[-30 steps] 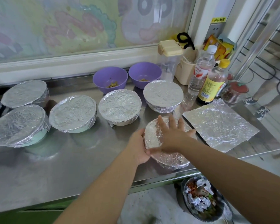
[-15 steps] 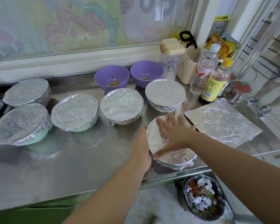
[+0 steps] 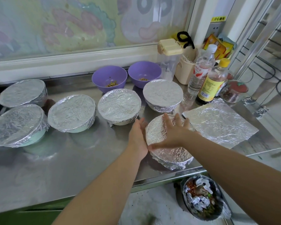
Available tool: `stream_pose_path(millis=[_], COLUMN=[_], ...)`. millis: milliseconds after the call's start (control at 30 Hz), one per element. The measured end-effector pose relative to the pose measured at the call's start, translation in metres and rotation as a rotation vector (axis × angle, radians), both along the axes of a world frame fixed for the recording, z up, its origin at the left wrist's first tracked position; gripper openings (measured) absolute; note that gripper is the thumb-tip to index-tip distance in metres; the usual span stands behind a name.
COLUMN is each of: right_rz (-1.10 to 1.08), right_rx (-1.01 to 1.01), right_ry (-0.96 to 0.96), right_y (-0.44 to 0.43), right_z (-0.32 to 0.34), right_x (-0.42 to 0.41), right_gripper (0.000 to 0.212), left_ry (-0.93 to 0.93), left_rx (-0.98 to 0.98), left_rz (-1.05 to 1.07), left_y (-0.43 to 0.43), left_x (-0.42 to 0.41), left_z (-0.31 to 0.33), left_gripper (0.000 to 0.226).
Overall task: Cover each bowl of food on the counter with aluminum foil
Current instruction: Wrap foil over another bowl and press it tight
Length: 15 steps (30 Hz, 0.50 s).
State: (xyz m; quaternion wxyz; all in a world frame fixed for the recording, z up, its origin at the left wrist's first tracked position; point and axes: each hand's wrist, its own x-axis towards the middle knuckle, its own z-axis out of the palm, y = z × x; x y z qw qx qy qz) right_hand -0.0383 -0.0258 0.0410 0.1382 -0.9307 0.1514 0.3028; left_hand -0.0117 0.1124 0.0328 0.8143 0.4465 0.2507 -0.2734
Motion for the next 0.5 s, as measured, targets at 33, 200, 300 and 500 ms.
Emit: stream_pose_path(millis=[33,200,300,500], right_rz=[-0.001,0.192,0.289,0.290], right_rx=[0.007,-0.004,-0.018,-0.050], right_ry=[0.000,-0.027,0.056,0.076], right_y=[-0.003,-0.015,-0.010,-0.007], right_z=[-0.001,0.007,0.013,0.010], right_x=[0.001,0.008,0.008,0.008], right_gripper=[0.163,0.160,0.155,0.155], left_ry=[0.006,0.105,0.253,0.360], left_rx=[0.005,0.225,0.208,-0.066], left_rz=[0.025,-0.084,-0.231,-0.235], left_y=[0.002,0.025,0.034,0.033], left_x=[0.000,-0.015,-0.030,-0.050], left_z=[-0.003,-0.030,-0.033,-0.038], left_gripper=[0.031,0.015,0.021,0.036])
